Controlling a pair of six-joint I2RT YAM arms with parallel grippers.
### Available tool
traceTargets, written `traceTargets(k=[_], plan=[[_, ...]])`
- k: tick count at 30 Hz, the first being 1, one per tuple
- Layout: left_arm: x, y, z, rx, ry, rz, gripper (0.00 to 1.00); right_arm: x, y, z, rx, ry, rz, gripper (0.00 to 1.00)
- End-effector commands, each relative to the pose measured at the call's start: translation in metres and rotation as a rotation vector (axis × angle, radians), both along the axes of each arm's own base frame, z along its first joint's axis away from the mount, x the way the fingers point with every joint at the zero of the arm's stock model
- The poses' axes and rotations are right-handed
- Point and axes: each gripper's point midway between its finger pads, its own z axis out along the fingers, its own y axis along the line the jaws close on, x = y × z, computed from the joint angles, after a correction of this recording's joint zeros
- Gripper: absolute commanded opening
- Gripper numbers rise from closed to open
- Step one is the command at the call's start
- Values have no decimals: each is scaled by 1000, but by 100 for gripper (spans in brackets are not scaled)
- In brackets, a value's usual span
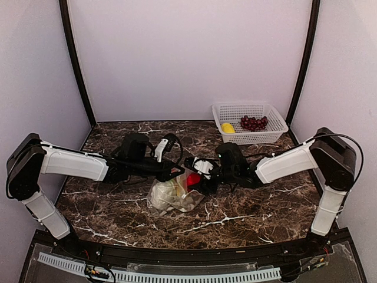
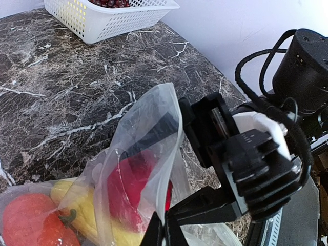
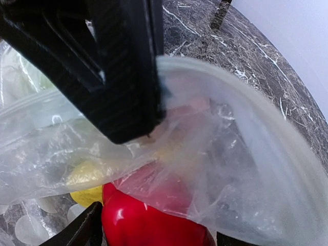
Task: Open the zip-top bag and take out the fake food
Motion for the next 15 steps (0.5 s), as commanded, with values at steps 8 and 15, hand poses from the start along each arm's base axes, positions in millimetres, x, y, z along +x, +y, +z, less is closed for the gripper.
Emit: traceTargets(k=[8, 15], plan=[[-2, 0, 7, -9, -20, -3, 1, 4, 8, -15, -41, -40, 22, 53], [1, 2, 3, 5, -21, 19, 1, -12, 1, 41, 70, -75, 34, 30]])
